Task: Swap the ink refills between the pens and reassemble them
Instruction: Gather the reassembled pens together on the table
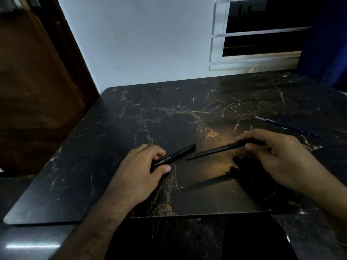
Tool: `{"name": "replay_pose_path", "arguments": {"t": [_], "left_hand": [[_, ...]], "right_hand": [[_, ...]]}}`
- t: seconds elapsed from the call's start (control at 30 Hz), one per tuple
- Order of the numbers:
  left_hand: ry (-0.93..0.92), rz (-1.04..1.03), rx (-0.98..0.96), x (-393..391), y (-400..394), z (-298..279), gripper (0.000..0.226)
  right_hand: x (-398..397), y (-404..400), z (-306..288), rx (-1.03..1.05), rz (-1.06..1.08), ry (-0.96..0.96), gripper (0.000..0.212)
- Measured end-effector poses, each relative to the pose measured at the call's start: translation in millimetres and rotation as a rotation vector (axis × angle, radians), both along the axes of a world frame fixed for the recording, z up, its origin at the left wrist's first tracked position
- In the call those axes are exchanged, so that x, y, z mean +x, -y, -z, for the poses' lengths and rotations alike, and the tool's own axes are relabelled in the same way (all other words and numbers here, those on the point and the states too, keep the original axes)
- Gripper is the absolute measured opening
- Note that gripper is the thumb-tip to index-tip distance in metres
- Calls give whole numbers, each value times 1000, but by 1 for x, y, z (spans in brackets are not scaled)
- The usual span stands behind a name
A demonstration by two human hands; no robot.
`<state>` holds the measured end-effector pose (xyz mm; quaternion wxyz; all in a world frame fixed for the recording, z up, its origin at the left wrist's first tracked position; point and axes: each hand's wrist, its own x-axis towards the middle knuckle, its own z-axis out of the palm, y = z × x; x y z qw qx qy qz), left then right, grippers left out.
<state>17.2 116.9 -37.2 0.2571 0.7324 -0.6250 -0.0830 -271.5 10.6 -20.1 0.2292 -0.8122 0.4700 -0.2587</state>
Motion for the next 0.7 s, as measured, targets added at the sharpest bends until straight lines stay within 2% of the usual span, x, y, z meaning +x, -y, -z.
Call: {"name": "replay_pose_path", "arguments": {"t": [0.07, 0.3, 0.47, 0.53, 0.6, 0.7], "left_hand": [[9, -6, 20, 0, 1, 2, 30], [-29, -34, -18, 0, 13, 7, 17], [-64, 9, -45, -3, 18, 9, 19], [-74, 61, -49, -8, 22, 8, 18], [-78, 103, -21, -14, 24, 8, 23], [-26, 195, 15, -26, 26, 11, 31]], "right_hand": [[0, 1, 1, 11, -11, -1, 34], [15, -1, 3, 56, -83, 23, 34], [61, 11, -2, 2, -215, -113, 24], [79, 22, -1, -68, -245, -214, 29], [87, 30, -1, -115, -200, -294, 42], [59, 47, -7, -144, -26, -250, 47]]}}
